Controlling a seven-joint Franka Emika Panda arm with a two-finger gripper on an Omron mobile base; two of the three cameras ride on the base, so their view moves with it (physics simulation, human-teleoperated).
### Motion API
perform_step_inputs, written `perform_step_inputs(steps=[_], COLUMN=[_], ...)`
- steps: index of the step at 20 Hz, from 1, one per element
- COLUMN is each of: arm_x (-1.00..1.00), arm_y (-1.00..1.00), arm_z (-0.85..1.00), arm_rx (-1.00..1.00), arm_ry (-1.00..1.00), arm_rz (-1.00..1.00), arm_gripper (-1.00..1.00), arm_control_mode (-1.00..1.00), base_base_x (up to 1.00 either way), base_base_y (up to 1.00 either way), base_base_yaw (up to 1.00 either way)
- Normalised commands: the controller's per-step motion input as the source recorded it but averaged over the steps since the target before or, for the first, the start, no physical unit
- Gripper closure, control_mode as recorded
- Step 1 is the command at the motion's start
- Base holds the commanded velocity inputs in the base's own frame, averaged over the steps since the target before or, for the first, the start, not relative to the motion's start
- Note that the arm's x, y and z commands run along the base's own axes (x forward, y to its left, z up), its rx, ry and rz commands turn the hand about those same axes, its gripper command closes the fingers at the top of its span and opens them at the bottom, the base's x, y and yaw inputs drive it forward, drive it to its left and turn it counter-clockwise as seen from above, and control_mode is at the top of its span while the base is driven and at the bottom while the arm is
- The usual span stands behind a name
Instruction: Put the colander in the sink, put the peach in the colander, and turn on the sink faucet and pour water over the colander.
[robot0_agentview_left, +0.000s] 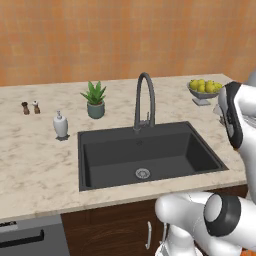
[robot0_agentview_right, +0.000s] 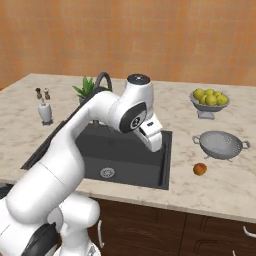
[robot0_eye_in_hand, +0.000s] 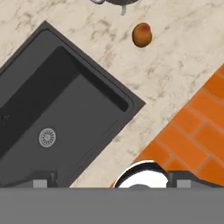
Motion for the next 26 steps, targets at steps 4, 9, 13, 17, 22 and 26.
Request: perform_step_inputs(steps=[4,9,13,17,22,26], arm_x=[0.14,0.19,0.24,0.27,0.28,0.19], arm_y=[-0.83,-0.80,-0.71,-0.60,-0.54,-0.39], arm_z=[-0.36,-0.18,-0.08,-0.07,-0.13,-0.31], arm_rx=[0.09,0.05,0.03,0.02,0.03,0.02], arm_ry=[0.00,0.00,0.00,0.00,0.00,-0.01], arm_rz=[-0.36,-0.20,-0.05,-0.01,0.00,-0.03], arm_gripper=[-1.00,-1.00,-1.00,-1.00,-1.00,-1.00], arm_control_mode=[-1.00,-1.00,-1.00,-1.00,-1.00,-1.00], base_base_x=[0.00,0.00,0.00,0.00,0.00,0.00], base_base_y=[0.00,0.00,0.00,0.00,0.00,0.00], base_base_yaw=[0.00,0.00,0.00,0.00,0.00,0.00])
